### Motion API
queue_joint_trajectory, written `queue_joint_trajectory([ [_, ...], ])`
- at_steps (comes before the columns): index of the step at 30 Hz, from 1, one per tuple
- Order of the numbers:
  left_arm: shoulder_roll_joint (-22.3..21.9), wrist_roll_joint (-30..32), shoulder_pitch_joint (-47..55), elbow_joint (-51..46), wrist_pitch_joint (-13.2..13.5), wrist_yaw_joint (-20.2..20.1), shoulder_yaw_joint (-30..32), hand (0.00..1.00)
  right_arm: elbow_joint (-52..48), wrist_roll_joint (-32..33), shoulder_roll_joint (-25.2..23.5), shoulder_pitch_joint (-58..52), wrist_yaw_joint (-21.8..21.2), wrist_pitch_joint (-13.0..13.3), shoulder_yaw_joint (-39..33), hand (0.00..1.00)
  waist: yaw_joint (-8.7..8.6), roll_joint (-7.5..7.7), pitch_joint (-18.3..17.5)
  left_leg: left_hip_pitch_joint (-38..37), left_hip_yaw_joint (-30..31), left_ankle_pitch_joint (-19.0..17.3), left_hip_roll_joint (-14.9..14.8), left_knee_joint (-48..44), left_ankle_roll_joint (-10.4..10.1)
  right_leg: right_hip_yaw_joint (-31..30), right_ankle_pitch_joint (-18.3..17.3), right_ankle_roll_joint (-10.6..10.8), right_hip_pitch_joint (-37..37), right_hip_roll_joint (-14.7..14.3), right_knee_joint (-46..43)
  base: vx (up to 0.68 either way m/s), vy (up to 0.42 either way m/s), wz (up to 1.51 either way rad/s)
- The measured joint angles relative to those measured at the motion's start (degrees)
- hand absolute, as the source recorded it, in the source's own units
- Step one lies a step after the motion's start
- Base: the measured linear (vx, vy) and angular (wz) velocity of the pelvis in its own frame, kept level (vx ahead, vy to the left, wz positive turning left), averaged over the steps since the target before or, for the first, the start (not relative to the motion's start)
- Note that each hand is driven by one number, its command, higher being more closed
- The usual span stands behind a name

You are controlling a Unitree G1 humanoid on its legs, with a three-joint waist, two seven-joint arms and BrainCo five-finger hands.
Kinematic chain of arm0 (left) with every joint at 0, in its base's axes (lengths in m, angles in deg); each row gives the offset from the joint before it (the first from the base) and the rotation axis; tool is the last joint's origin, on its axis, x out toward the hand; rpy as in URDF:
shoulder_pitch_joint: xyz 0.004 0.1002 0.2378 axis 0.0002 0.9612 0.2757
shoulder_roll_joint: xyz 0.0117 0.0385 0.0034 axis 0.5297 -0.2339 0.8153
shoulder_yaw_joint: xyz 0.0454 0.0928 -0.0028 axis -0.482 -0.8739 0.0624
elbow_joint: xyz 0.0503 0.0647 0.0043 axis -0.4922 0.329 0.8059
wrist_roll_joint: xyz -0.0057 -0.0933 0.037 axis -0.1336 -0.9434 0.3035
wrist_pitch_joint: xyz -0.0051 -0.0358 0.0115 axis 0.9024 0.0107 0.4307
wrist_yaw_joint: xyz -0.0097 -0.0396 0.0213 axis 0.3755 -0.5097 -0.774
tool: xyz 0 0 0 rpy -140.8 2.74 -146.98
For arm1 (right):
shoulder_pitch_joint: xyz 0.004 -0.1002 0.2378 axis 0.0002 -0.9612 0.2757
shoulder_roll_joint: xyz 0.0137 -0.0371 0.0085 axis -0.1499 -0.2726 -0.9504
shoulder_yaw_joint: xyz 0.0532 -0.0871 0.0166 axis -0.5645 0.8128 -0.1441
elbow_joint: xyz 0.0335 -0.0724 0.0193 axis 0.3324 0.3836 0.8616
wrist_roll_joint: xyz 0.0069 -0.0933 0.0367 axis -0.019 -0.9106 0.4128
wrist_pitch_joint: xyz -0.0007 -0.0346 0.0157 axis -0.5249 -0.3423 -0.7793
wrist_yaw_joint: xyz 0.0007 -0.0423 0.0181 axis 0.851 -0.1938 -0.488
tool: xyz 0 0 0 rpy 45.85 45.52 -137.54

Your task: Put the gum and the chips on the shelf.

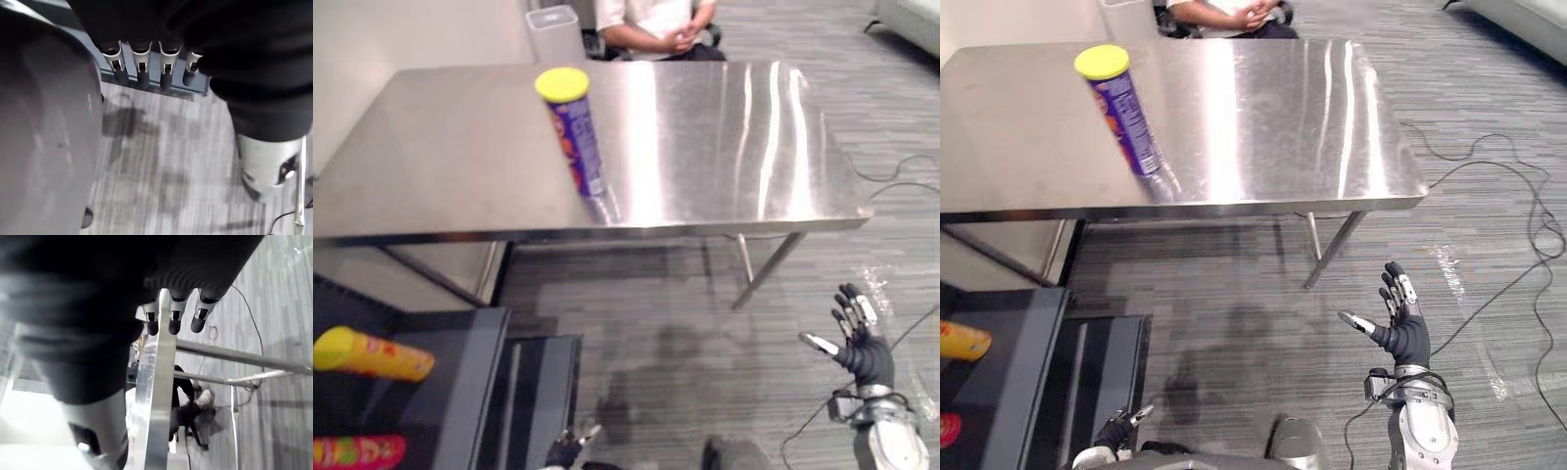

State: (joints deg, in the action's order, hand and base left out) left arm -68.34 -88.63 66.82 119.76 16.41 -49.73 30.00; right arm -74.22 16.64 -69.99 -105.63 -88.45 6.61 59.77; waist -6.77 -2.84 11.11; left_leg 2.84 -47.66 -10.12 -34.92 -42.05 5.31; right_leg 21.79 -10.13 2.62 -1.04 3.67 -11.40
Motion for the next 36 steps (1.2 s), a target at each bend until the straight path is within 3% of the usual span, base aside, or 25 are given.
queue_joint_trajectory([
  [1,-0.51,-0.42,-0.16,0.22,0.57,0.29,0.20,0.00,-0.01,0.00,0.11,-0.02,0.35,0.07,0.21,0.00,1.32,0.39,-0.16,1.35,8.52,-3.00,3.88,1.79,-4.94,-2.56,0.01,0.01,-0.31,0.85,0.45,0.16,0.067,-1.26],
  [2,-1.13,-0.70,-0.47,0.13,0.92,0.36,0.25,0.00,0.08,0.02,0.24,0.45,0.43,0.14,0.37,0.00,2.04,0.49,-0.20,2.59,15.67,-6.04,8.86,4.95,-8.42,-4.70,0.05,0.09,-0.09,1.88,0.54,0.15,0.151,-1.32],
  [3,-1.66,-2.19,-0.68,-0.19,1.28,0.46,0.43,0.00,0.37,0.04,0.61,0.66,0.51,0.12,-0.02,0.00,2.76,0.62,-0.13,4.66,22.15,-7.31,14.22,8.71,-8.24,-7.17,0.21,0.37,0.35,2.69,0.52,0.15,0.136,-1.06],
  [4,-1.81,-2.57,-0.68,-0.23,1.47,0.48,0.69,0.00,0.51,0.04,0.72,0.67,0.49,0.09,-0.10,0.00,2.98,0.62,-0.13,5.57,24.49,-7.08,16.27,11.14,-8.09,-8.21,0.28,0.49,0.46,2.90,0.47,0.14,0.123,-0.90],
  [5,-1.98,-2.74,-0.68,-0.27,1.80,0.48,1.23,0.00,0.52,0.07,0.86,0.68,0.43,0.07,-0.42,0.00,3.34,0.62,-0.13,6.32,26.99,-5.21,18.83,16.13,-7.71,-9.38,0.34,0.62,0.49,3.05,0.29,0.16,0.157,-0.80],
  [6,-2.33,-3.13,-0.64,-0.54,1.90,0.38,1.91,0.00,0.65,0.09,1.08,0.47,0.35,0.00,-0.62,0.00,4.09,0.65,-0.12,6.02,29.36,-0.23,21.33,21.97,-8.87,-11.18,0.50,1.56,0.32,2.79,0.20,0.21,0.165,-0.82],
  [7,-2.29,-3.75,-0.64,-0.58,1.93,0.45,2.36,0.00,0.26,0.11,0.46,0.49,0.19,-0.17,-0.51,0.00,4.13,1.76,-1.09,4.41,29.91,0.39,22.87,23.78,-9.77,-12.52,0.59,2.76,-0.32,3.73,1.33,0.20,0.121,-0.56],
  [10,-0.99,-3.78,-0.75,-0.68,1.88,0.31,1.94,0.00,-1.97,0.14,-0.28,-0.33,0.30,0.14,-2.85,0.00,2.90,4.38,-2.08,2.86,29.79,1.43,26.35,29.60,-8.98,-12.48,2.12,4.82,-0.43,6.01,4.27,0.19,0.132,0.08],
  [14,-0.67,-3.82,-0.14,-0.71,1.84,0.30,-0.57,0.00,-2.33,0.11,-0.49,-0.23,0.40,0.11,-3.49,0.00,2.72,4.23,-2.33,0.26,31.03,2.46,28.13,33.91,-8.44,-12.36,4.96,5.05,-2.77,6.55,6.63,0.13,0.119,0.26],
  [16,-0.63,-3.83,-0.04,-0.89,1.86,0.17,-1.99,0.00,-2.33,0.08,-0.52,0.56,0.39,0.11,-3.44,0.00,3.89,3.91,-3.35,-0.30,31.16,2.47,28.28,34.78,-8.43,-12.38,6.17,5.02,-3.27,6.47,7.30,0.13,0.060,0.05],
  [22,-0.34,-3.81,0.29,-0.94,1.91,-0.41,-1.97,0.00,-2.37,0.70,0.01,4.16,0.18,0.09,-5.44,0.00,4.60,3.94,-3.80,-1.60,31.55,2.48,28.51,36.12,-8.40,-12.32,6.81,4.96,-4.33,6.36,7.49,0.09,0.012,0.05],
  [25,-0.36,-3.83,0.48,-0.92,1.93,-0.90,-1.52,0.00,-2.35,3.41,5.30,9.14,0.40,0.00,-12.56,0.00,5.29,3.97,-4.12,-1.84,31.55,2.48,28.47,37.21,-8.40,-12.33,7.46,5.75,-4.21,6.16,7.75,0.08,-0.001,0.01],
  [27,-0.57,-3.85,0.58,-0.88,1.95,-1.46,-0.03,0.00,-1.99,5.99,12.41,15.01,1.48,0.22,-16.15,0.00,5.31,4.12,-4.58,-1.98,31.62,2.48,28.43,38.16,-8.40,-12.32,8.19,5.55,-3.91,5.91,7.91,0.08,0.006,0.02],
  [30,-0.59,-3.85,1.13,-0.83,1.98,-2.16,0.91,0.00,-1.46,8.51,19.17,20.08,1.82,1.64,-16.36,0.00,5.43,4.48,-5.33,-1.84,32.42,2.55,28.18,38.58,-8.29,-12.11,9.53,5.42,-4.02,5.43,8.45,0.10,-0.002,0.09],
  [32,-0.54,-3.86,1.30,-0.89,1.99,-2.29,1.35,0.00,-1.25,9.55,21.11,21.58,1.39,2.28,-16.14,0.00,5.58,5.04,-6.01,-1.84,32.82,2.56,28.26,38.91,-8.28,-11.73,9.54,5.42,-4.12,5.43,8.15,0.13,-0.022,0.23],
  [34,-0.65,-3.85,1.33,-0.89,2.09,-2.63,1.41,0.00,0.80,9.60,23.12,23.53,1.01,2.75,-14.99,0.00,5.68,4.63,-6.52,-2.02,33.79,2.64,26.90,38.80,-8.15,-11.23,9.54,5.42,-1.70,4.49,1.93,0.17,-0.055,0.19],
  [35,-1.17,-3.83,1.26,-0.78,2.07,-2.71,1.26,0.00,1.62,9.60,23.47,23.93,0.71,2.78,-14.21,0.00,5.62,3.39,-6.21,-2.08,34.30,2.75,25.49,38.69,-8.00,-11.80,7.52,4.78,0.72,3.71,-1.37,0.12,-0.088,0.04],
  [36,-1.12,-4.00,1.33,0.04,2.02,-2.96,1.77,0.00,2.62,9.59,23.61,24.23,-0.01,2.75,-12.82,0.00,5.57,2.90,-6.32,-2.15,35.11,2.77,24.08,38.16,-8.03,-12.43,2.22,4.25,0.59,1.14,7.57,0.13,-0.133,0.01],
])
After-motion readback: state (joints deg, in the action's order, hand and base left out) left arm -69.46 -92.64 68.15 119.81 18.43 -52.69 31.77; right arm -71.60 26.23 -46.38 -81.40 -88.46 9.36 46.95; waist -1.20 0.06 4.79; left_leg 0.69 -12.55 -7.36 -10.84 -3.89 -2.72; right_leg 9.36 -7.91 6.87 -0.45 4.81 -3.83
